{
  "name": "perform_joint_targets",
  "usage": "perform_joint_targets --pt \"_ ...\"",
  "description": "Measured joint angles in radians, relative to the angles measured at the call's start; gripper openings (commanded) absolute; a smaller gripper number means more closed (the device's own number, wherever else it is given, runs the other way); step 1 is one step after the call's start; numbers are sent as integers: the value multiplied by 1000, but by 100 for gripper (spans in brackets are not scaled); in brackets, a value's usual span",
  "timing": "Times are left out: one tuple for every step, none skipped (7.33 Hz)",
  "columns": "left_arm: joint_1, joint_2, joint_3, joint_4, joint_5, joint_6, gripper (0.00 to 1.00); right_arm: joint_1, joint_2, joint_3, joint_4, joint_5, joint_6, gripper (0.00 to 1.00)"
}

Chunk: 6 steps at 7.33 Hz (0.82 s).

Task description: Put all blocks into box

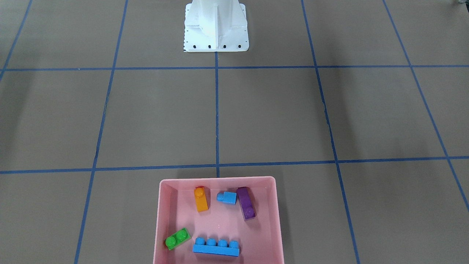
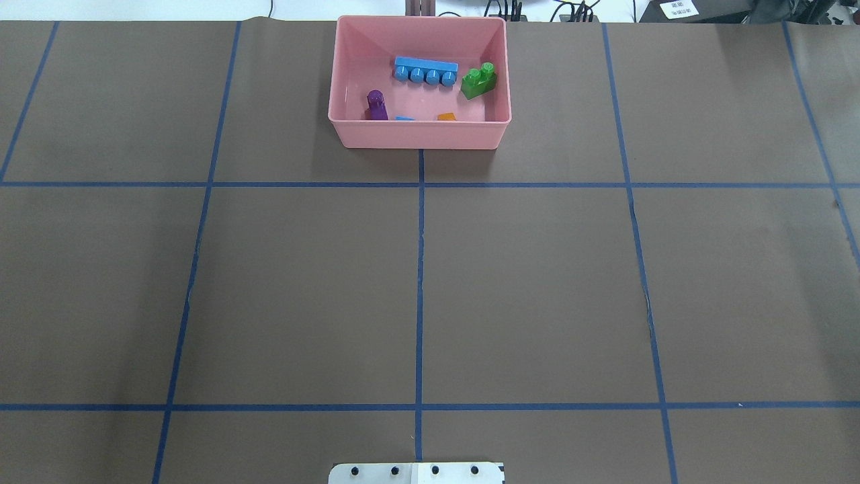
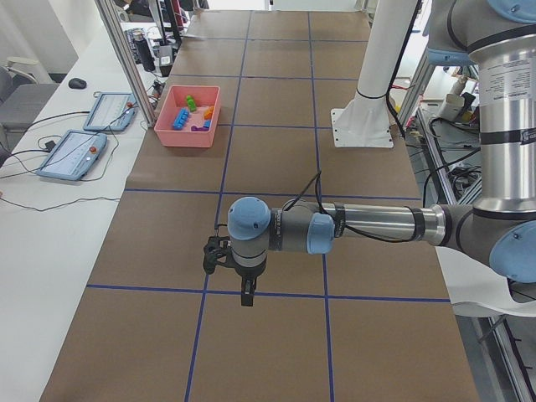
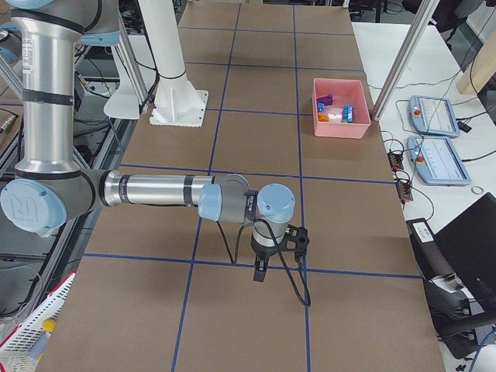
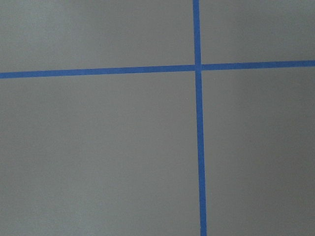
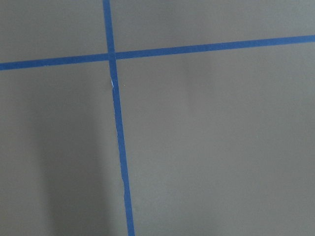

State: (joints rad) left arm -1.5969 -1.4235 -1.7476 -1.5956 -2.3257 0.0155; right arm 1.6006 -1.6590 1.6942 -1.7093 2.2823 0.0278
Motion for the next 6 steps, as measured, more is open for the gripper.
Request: perform_joint_targets --pt "0 0 -1 -2 -1 0 100 0 0 -1 0 3 1 100" --pt "0 0 -1 -2 -2 0 100 -1 1 -1 0 5 1 100" --pt "0 1 0 -3 -5 2 100 -1 1 -2 0 7 2 100" --pt "0 2 0 -3 -8 3 100 -1 1 -2 0 8 2 100" --pt "0 4 0 -4 -10 4 100 -1 1 -2 0 9 3 100" --pt "0 5 0 -5 -10 4 100 -1 0 -2 0 10 3 100"
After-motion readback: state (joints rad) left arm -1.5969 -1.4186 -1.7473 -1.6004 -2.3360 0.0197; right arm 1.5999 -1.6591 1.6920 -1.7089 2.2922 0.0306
